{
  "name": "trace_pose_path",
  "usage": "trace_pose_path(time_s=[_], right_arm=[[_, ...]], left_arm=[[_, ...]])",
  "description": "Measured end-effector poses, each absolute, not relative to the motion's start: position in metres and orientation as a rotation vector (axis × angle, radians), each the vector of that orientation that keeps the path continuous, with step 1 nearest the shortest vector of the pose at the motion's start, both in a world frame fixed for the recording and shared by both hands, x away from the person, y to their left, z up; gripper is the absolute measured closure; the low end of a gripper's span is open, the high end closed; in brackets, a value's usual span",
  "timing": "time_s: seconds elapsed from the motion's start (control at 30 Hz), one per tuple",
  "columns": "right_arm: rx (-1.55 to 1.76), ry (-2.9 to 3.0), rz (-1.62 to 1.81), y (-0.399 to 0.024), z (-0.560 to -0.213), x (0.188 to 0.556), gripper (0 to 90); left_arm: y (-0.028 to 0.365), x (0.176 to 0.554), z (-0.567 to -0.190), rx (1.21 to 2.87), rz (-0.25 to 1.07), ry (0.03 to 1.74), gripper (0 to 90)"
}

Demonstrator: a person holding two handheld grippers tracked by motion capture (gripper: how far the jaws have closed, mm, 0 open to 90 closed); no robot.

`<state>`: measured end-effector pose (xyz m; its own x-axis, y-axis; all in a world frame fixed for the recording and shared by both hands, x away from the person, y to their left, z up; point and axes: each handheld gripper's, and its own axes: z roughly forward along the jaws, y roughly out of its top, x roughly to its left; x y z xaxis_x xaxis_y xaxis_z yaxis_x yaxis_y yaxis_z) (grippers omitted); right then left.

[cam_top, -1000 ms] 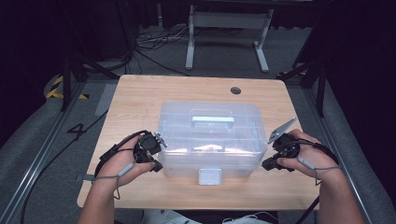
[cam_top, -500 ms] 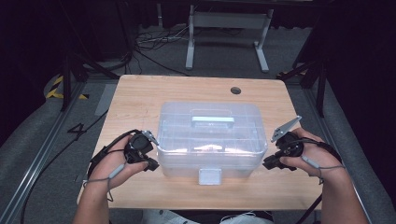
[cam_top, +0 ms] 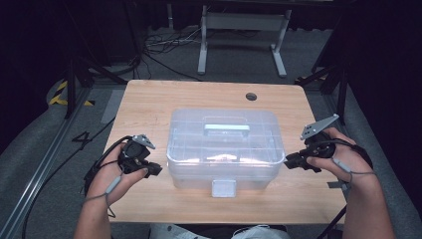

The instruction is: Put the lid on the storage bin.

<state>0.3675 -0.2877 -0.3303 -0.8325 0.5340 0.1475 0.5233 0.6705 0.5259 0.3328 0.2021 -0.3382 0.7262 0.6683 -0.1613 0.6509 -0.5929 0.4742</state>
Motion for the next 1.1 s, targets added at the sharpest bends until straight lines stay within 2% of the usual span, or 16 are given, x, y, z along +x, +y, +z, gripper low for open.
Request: trace_pose_path(time_s=[0.43,0.5,0.6,0.77,1.1], right_arm=[[0.983,2.582,1.098,-0.307,-0.325,0.377,63.2],[0.992,2.541,1.106,-0.311,-0.327,0.379,62.0],[1.019,2.450,1.139,-0.318,-0.334,0.388,53.3],[1.055,2.371,1.161,-0.323,-0.346,0.398,45.5],[1.191,2.389,1.101,-0.329,-0.382,0.420,44.6]], left_arm=[[0.225,0.350,-0.344,2.242,0.144,1.119,77.7],[0.227,0.355,-0.348,2.215,0.185,1.126,74.2],[0.230,0.364,-0.356,2.175,0.207,1.131,67.4],[0.233,0.373,-0.367,2.137,0.257,1.147,59.4],[0.239,0.389,-0.393,2.121,0.292,1.183,43.6]])
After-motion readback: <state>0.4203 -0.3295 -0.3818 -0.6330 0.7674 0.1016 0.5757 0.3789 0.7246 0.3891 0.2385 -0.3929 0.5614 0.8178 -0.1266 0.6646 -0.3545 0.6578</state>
